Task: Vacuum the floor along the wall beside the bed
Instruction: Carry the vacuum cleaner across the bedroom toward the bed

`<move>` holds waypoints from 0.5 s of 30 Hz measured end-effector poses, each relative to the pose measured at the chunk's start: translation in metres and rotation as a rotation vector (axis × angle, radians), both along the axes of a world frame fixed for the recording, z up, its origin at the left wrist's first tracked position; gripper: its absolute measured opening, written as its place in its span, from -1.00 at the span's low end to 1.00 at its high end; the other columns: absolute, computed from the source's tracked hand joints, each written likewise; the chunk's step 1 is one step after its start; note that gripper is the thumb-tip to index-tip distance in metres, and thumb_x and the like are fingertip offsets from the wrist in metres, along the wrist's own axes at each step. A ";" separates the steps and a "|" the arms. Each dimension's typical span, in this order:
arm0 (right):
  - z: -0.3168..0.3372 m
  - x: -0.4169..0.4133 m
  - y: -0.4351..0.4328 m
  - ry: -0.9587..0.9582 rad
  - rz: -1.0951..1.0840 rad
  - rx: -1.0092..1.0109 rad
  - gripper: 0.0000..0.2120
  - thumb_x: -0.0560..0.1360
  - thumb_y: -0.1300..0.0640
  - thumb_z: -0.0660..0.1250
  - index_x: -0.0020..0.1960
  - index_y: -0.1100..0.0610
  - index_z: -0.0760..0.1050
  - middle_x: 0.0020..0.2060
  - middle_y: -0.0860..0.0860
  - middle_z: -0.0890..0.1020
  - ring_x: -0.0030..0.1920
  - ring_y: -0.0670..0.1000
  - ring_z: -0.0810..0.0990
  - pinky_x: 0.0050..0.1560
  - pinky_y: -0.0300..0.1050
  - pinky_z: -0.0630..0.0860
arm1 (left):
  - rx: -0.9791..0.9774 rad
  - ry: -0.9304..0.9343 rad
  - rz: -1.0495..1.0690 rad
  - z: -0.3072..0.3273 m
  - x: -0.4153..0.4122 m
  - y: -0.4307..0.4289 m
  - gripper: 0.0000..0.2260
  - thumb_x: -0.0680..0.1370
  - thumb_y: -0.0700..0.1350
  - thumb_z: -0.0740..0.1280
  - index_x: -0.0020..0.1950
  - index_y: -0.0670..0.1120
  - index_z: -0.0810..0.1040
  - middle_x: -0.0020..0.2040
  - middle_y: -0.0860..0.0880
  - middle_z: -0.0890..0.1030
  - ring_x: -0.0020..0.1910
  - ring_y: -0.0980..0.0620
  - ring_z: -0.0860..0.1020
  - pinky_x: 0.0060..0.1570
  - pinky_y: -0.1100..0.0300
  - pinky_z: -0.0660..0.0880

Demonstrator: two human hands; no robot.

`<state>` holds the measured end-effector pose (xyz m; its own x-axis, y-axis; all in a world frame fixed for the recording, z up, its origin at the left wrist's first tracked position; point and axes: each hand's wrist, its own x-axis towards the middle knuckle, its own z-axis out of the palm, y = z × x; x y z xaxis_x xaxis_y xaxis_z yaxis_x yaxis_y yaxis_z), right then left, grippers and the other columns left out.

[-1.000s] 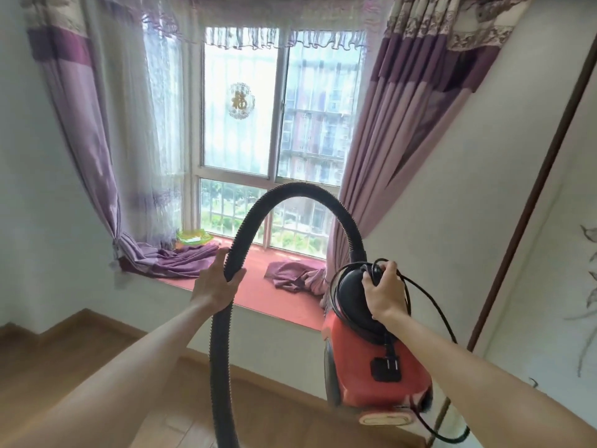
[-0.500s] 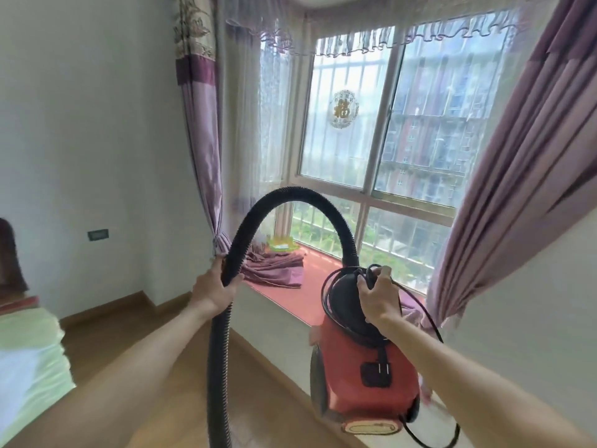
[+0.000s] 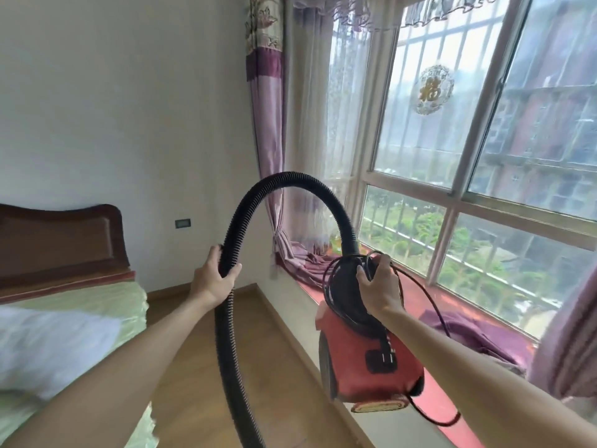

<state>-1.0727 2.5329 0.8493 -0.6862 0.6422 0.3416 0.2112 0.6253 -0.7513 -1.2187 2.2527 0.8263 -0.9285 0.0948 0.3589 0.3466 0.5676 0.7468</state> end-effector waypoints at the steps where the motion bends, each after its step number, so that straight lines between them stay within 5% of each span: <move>1: -0.002 -0.003 0.003 0.007 0.007 -0.003 -0.73 0.61 0.08 0.27 0.17 0.22 0.29 -0.32 0.05 0.49 -0.33 0.12 0.53 -0.32 0.04 0.49 | -0.002 0.000 0.006 -0.001 0.000 0.002 -0.67 0.59 0.02 0.37 0.28 -0.02 0.37 -0.04 -0.01 0.62 -0.32 0.00 0.52 -0.27 0.19 0.42; 11: -0.023 -0.026 0.001 0.011 0.084 -0.092 -0.76 0.60 0.09 0.27 0.14 0.14 0.25 -0.25 0.16 0.55 -0.39 0.19 0.58 -0.39 0.23 0.58 | -0.088 -0.009 0.065 -0.003 -0.004 -0.006 -0.64 0.58 0.05 0.37 0.29 0.00 0.35 -0.07 0.00 0.59 -0.18 -0.10 0.54 -0.16 0.11 0.45; 15: -0.030 -0.048 -0.011 -0.014 0.107 -0.052 -0.75 0.60 0.08 0.27 0.09 0.09 0.19 -0.28 0.14 0.55 -0.38 0.18 0.57 -0.38 0.16 0.57 | -0.063 -0.008 0.081 -0.011 -0.020 -0.023 -0.66 0.57 0.04 0.37 0.26 0.01 0.35 -0.10 -0.02 0.62 -0.21 -0.13 0.61 -0.23 0.10 0.50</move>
